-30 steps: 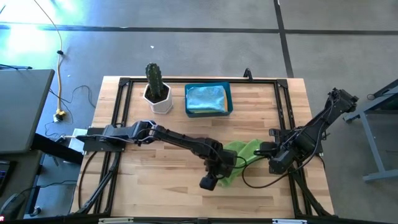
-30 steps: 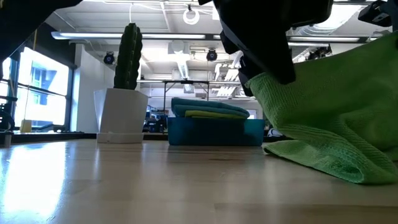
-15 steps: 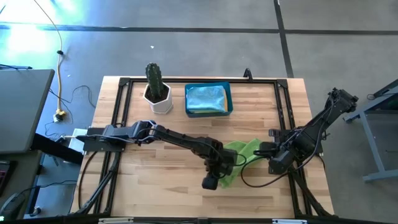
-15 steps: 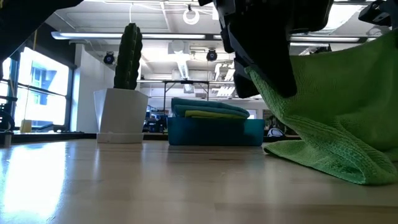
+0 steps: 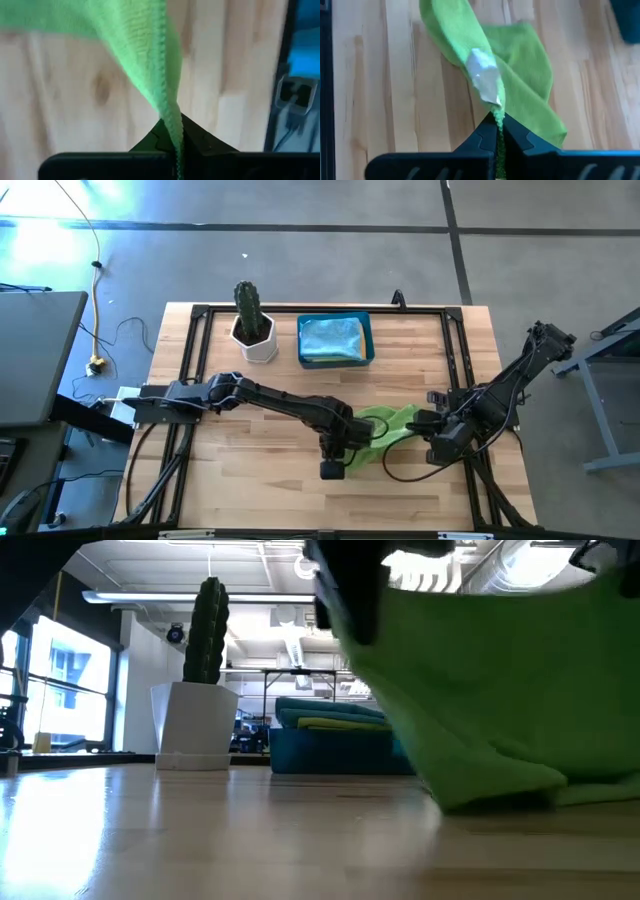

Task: Fold microfiber towels
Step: Fold the green microfiber towel

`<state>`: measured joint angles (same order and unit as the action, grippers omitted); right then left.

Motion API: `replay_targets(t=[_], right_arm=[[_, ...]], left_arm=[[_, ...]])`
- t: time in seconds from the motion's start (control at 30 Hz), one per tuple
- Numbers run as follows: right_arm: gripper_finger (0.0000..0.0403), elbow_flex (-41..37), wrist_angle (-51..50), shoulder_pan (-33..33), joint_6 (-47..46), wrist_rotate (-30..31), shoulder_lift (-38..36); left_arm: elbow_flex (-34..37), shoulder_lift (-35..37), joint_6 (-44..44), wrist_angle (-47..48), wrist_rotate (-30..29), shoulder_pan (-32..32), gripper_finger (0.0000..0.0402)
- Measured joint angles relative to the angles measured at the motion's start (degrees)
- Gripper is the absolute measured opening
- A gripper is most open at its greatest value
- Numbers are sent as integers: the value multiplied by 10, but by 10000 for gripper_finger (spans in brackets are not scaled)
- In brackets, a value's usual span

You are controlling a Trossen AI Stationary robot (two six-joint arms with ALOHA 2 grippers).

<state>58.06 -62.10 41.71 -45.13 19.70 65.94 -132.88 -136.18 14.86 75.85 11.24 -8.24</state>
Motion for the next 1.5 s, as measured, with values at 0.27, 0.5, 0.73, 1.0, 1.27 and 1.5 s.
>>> replay_targets(t=[0.27,0.5,0.73,1.0,1.27,1.5], right_arm=[[0,0,40,-20,1,24,1],[0,0,53,-61,54,37,1],[0,0,88,-129,119,83,1],[0,31,89,-207,223,126,0],[0,123,52,-277,360,195,0],[0,157,42,-352,421,228,0]], left_arm=[[-21,33,19,83,-61,-18,1],[-21,70,66,141,-145,-20,0],[-21,127,77,139,-202,-16,0],[-21,172,26,142,-353,-3,0],[-21,192,-5,142,-430,37,0],[-21,191,-60,142,-466,91,0]])
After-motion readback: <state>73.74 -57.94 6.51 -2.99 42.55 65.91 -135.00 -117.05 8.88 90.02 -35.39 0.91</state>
